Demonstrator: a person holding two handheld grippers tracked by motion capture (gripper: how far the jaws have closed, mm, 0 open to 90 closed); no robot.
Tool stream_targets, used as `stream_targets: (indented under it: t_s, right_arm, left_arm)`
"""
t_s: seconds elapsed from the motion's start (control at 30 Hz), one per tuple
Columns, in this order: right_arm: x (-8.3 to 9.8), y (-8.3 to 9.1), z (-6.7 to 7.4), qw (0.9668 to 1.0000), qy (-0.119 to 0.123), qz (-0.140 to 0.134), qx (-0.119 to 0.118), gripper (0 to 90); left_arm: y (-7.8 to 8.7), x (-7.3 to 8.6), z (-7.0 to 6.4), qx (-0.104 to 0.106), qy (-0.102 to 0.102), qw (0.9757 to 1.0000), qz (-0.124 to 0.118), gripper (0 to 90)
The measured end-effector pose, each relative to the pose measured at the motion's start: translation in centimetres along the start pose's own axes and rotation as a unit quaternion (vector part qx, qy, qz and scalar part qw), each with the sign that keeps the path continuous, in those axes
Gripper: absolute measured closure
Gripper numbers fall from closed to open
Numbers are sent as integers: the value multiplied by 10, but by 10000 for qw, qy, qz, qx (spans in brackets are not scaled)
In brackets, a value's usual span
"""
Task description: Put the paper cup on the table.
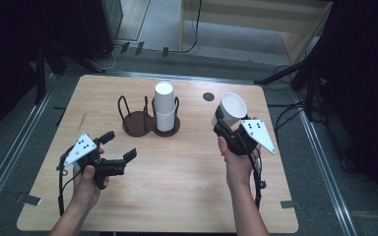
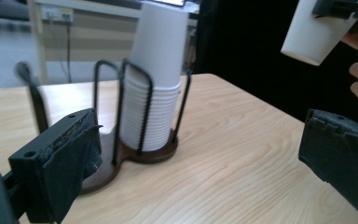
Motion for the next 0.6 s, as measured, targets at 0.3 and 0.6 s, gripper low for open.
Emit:
stream_targets:
  t_s: [0.3, 0.6]
  right_arm:
    - [1, -10, -8, 9986, 340, -398, 43, 317]
    - [21, -23, -16, 9969, 746, -211, 149, 314]
  left_arm:
    - [25, 12, 27, -370, 122, 9992, -47, 0]
    - [45, 29, 54, -827, 185, 9964, -26, 0]
Point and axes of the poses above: each handheld gripper's, and its own axes: y roughly backward along the jaws, x roughly out of its underside, z roughly to its left, the point moved 7 cm from there along -y, roughly forward along the jaws, and after that the axes turned 1 degree about -z, right-handed, at the moved point
